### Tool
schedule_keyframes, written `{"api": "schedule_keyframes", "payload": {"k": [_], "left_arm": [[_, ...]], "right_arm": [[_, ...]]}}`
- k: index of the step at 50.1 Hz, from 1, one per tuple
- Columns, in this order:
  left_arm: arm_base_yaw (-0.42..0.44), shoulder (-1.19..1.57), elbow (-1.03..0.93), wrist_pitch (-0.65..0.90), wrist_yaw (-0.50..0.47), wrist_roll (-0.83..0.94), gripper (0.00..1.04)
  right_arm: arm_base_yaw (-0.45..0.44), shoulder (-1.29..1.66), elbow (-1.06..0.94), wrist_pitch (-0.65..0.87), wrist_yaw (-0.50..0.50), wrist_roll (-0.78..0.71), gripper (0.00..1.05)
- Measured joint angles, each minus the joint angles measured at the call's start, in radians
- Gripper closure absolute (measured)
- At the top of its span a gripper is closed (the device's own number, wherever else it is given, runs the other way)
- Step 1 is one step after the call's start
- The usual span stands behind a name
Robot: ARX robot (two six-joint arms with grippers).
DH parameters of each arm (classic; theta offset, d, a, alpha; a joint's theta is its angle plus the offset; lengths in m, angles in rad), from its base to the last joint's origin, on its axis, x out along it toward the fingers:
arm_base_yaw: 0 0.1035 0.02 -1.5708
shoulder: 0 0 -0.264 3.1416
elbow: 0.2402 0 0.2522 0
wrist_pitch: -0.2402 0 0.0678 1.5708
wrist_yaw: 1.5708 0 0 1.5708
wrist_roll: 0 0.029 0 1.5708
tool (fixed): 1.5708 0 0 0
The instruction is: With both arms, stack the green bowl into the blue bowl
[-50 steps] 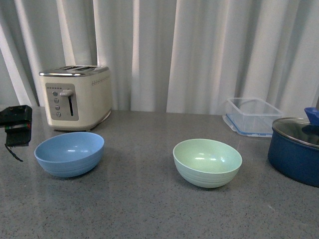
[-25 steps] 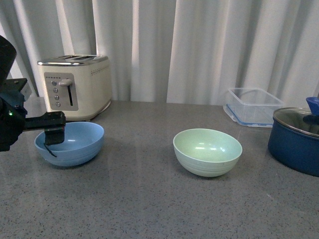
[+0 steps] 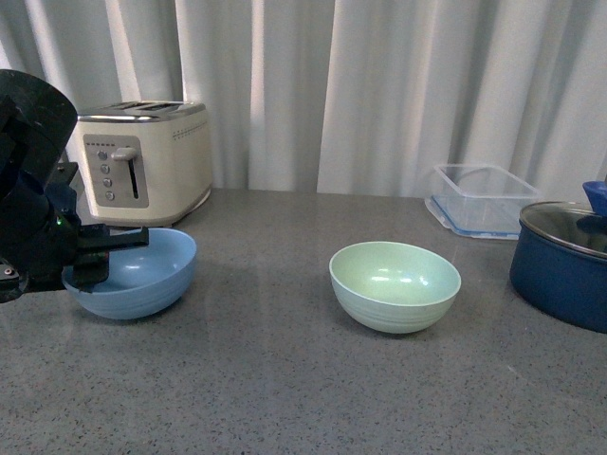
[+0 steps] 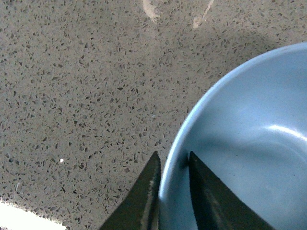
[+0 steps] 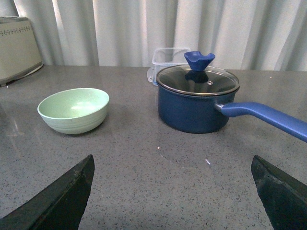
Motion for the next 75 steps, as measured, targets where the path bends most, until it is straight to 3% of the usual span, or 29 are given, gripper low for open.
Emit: {"api": "schedule_keyframes", "payload": {"k": [6, 20, 42, 75], "left_arm": [[-0.001, -0.015, 0.000, 0.015, 0.008, -0.020, 1.00], [-0.041, -0.101, -0.001, 0.001, 0.012, -0.045, 1.00], [-0.219, -0.079, 0.067, -0.032, 0.008, -0.128, 1.00], [-0.248, 0.066, 0.149, -0.023, 0.005, -0.129, 1.00]], "right_arm": [[0.000, 0.000, 0.000, 0.000, 0.000, 0.000, 0.10], [0.000, 0.000, 0.000, 0.000, 0.000, 0.000, 0.10], [0.000, 0.000, 0.000, 0.000, 0.000, 0.000, 0.10], [0.000, 0.000, 0.000, 0.000, 0.000, 0.000, 0.10]]}}
